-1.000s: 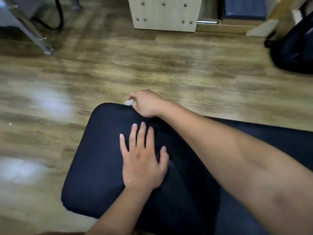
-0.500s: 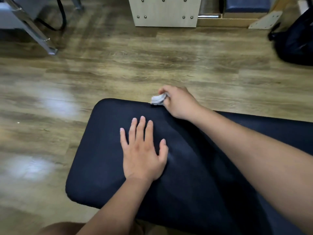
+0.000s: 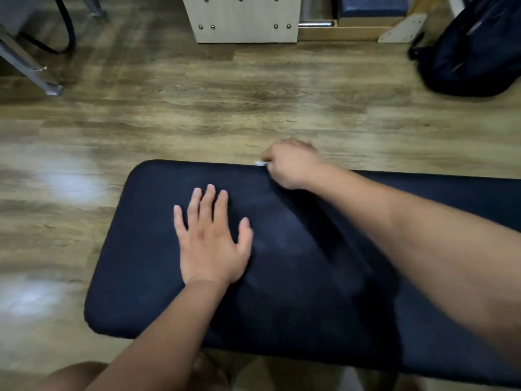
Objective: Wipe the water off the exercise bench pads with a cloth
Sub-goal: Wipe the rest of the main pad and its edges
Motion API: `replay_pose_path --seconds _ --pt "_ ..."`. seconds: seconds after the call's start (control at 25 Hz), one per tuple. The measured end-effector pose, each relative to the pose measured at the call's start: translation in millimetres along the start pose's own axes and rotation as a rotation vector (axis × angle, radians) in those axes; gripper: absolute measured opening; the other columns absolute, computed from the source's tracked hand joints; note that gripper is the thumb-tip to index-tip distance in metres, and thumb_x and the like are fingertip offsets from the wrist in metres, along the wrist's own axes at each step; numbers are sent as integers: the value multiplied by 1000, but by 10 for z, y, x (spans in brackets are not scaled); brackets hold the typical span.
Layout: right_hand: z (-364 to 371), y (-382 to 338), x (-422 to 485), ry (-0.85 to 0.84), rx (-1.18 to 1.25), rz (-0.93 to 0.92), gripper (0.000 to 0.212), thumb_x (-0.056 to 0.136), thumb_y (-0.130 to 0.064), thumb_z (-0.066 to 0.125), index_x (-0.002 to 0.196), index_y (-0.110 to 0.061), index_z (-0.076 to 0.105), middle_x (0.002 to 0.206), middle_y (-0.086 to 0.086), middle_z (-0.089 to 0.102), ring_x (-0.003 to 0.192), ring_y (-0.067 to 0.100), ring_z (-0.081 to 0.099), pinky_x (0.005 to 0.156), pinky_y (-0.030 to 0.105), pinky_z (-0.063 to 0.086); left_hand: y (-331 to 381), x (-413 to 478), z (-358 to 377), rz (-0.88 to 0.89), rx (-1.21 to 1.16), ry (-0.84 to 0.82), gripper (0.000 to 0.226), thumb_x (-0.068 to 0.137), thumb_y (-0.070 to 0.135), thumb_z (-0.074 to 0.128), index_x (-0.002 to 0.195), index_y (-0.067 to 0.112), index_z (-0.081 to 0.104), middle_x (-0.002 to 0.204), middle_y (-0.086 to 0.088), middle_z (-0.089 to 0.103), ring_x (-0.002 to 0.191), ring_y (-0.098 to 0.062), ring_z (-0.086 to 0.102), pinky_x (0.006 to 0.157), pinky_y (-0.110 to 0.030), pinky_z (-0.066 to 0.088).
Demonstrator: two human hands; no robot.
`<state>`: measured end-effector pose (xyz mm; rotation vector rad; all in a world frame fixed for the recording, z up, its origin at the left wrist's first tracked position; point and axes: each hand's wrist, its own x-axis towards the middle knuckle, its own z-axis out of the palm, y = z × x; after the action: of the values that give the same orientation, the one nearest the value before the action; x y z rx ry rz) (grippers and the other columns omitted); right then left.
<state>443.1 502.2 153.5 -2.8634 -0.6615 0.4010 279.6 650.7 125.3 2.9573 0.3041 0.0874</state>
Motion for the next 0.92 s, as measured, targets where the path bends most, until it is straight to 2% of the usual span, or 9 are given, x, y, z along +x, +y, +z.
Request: replay_pose_path --seconds 0.08,0.16,0.32,0.36,0.44,0.52,0.64,0.76,0.92 --pt "-141 784 -600 -17 -60 104 24 85 -18 44 97 -22 65 107 13 64 104 35 58 75 32 42 7 -10 -18 3 17 -30 69 92 54 29 148 15 38 160 -6 29 151 -22 13 122 -53 6" --pt "-327 1422 -1241 -3 -75 237 31 85 -17 42 105 -24 65 108 17 62 103 37 57 82 37 48 5 -4 -50 -7 59 -84 66 96 51 28 150 14 34 162 -7 25 151 -23 11 121 -55 6" --pt "-438 1788 -1647 43 -90 461 35 82 -11 49 112 -19 66 111 20 59 105 39 57 88 39 51 226 -20 -258 54 195 -81 53 97 32 37 145 9 41 155 -11 37 145 -31 28 114 -65 16" --pt "-392 1639 -1544 52 -45 471 33 81 -10 50 110 -17 66 110 19 59 104 38 57 88 38 51 444 -63 -303 116 143 -21 49 93 24 42 139 8 47 148 -12 47 140 -32 38 112 -65 21" --pt "-222 1148 -1251 49 42 310 29 85 -13 49 109 -17 65 113 16 57 107 35 54 90 34 48 1026 -291 -348 304 -17 60 48 81 23 46 125 8 58 132 -11 60 129 -31 52 108 -61 33" --pt "-128 895 -1114 48 79 171 28 91 -19 47 113 -18 63 116 14 54 112 34 48 93 36 45 1639 -731 -207 513 -80 -14 49 81 31 43 122 11 61 131 -9 61 128 -29 53 108 -57 36" --pt "-210 1535 -1298 57 49 276 35 93 -41 40 114 -23 61 115 14 60 108 34 55 86 36 45 1915 -1164 74 628 -82 -129 49 89 35 42 129 14 61 143 -8 54 138 -27 43 113 -56 31" --pt "-329 2422 -1784 90 40 431 55 83 -59 31 103 -20 64 103 18 65 98 35 61 82 37 48 1825 -1145 217 579 -138 -81 47 88 33 45 127 13 63 142 -8 55 139 -27 43 115 -55 27" --pt "-458 3438 -2344 59 -76 730 26 90 -26 48 104 -12 65 105 21 61 107 39 54 87 40 50 1861 -1172 224 610 -126 -40 48 89 33 43 127 12 63 142 -8 55 139 -28 43 116 -54 26"
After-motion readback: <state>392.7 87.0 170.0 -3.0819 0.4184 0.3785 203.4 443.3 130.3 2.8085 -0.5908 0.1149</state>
